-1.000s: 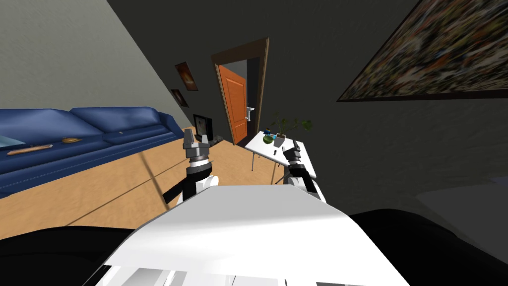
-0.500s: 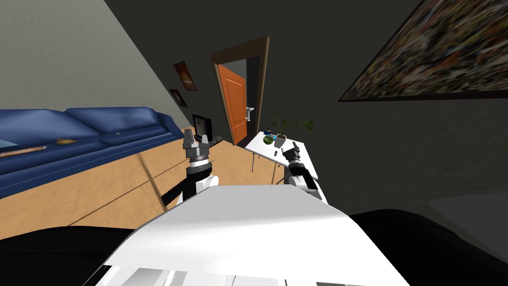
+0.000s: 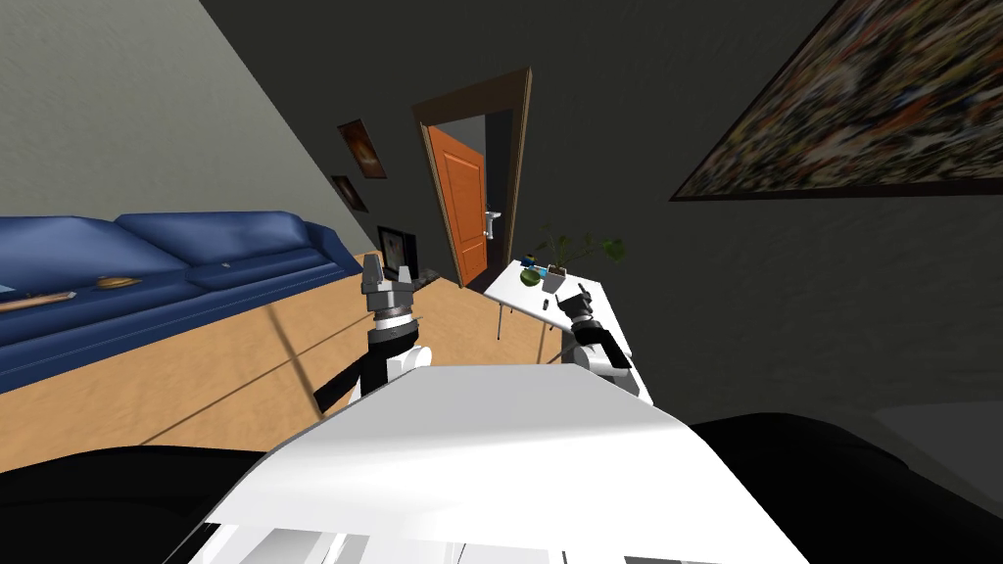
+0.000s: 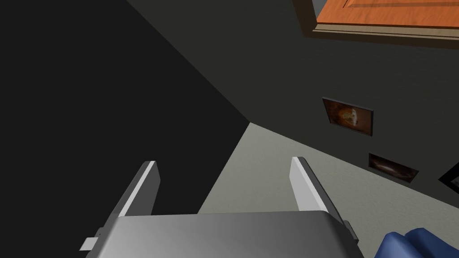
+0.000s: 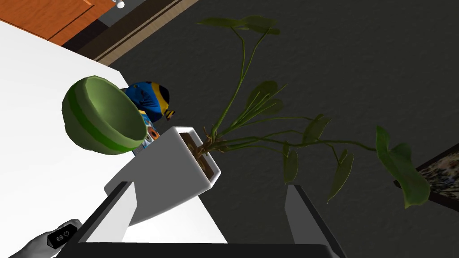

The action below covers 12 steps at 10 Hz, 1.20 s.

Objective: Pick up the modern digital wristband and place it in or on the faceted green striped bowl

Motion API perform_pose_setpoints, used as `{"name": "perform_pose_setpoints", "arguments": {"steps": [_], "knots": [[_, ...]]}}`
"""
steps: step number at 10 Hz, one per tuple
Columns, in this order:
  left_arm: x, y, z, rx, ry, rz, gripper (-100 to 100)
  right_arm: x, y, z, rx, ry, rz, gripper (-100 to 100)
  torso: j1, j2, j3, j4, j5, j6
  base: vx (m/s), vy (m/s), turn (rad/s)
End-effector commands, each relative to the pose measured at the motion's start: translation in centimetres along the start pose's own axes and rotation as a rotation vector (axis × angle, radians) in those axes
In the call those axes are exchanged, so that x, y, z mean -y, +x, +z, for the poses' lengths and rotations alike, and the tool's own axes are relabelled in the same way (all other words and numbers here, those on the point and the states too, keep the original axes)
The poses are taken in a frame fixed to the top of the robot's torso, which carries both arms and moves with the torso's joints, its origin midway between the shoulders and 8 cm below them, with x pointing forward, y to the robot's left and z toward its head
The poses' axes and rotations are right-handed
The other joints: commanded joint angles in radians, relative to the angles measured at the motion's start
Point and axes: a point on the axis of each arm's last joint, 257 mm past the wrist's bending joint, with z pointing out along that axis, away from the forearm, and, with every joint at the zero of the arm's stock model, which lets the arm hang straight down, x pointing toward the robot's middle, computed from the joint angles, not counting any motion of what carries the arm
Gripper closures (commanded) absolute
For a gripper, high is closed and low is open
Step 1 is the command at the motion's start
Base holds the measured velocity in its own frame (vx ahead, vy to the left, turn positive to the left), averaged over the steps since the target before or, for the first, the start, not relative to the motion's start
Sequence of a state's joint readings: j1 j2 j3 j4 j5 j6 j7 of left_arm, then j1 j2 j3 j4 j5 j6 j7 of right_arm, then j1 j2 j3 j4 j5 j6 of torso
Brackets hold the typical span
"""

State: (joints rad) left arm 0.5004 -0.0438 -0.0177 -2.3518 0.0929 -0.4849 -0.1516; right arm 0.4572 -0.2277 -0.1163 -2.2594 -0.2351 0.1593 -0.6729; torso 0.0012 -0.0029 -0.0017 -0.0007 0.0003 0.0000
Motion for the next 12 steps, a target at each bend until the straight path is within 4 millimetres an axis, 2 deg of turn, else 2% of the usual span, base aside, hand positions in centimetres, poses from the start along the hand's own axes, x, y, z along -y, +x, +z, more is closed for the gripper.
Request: {"name": "perform_pose_setpoints", "arguments": {"steps": [1, 2, 3, 4, 9, 11, 12], "knots": [[0.0, 0.0, 0.0, 0.0, 0.0, 0.0, 0, 0.5, -0.8, 0.2, 0.025, 0.028, 0.057, -100, 0.0, 0.0, 0.0, 0.0, 0.0, 0.0, 0.041, 0.024, -0.01], [0.0, 0.0, 0.0, 0.0, 0.0, 0.0, 0, 0.5, -0.8, 0.2, 0.025, 0.028, 0.066, -100, 0.0, 0.0, 0.0, 0.0, 0.0, 0.0, 0.02, 0.01, 0.002], [0.0, 0.0, 0.0, 0.0, 0.0, 0.0, 0, 1.1, -1.9, 0.4, 0.057, 0.059, 0.122, -100, -0.001, 0.001, 0.001, 0.0, 0.0, 0.0, 0.031, 0.007, -0.018], [0.0, 0.0, 0.0, 0.0, 0.0, 0.0, 0, 1.2, -2.0, 0.4, 0.061, 0.062, 0.145, -100, -0.001, 0.001, 0.0, 0.0, 0.0, 0.0, 0.033, 0.01, -0.013], [0.0, 0.0, 0.0, 0.0, 0.0, 0.0, 0, 2.9, -5.1, 0.6, 0.166, 0.147, 0.35, -100, 0.0, 0.0, 0.0, 0.0, 0.0, 0.0, 0.046, 0.018, -0.017], [0.0, 0.0, 0.0, 0.0, 0.0, 0.0, 0, 3.4, -5.4, 0.4, 0.184, 0.159, 0.39, -100, 0.0, 0.0, 0.0, 0.0, 0.0, 0.0, 0.029, 0.013, -0.004], [0.0, 0.0, 0.0, 0.0, 0.0, 0.0, 0, 3.9, -6.4, 0.4, 0.219, 0.183, 0.448, -100, -0.001, 0.001, 0.001, 0.0, 0.0, 0.0, 0.034, 0.011, -0.022]]}}
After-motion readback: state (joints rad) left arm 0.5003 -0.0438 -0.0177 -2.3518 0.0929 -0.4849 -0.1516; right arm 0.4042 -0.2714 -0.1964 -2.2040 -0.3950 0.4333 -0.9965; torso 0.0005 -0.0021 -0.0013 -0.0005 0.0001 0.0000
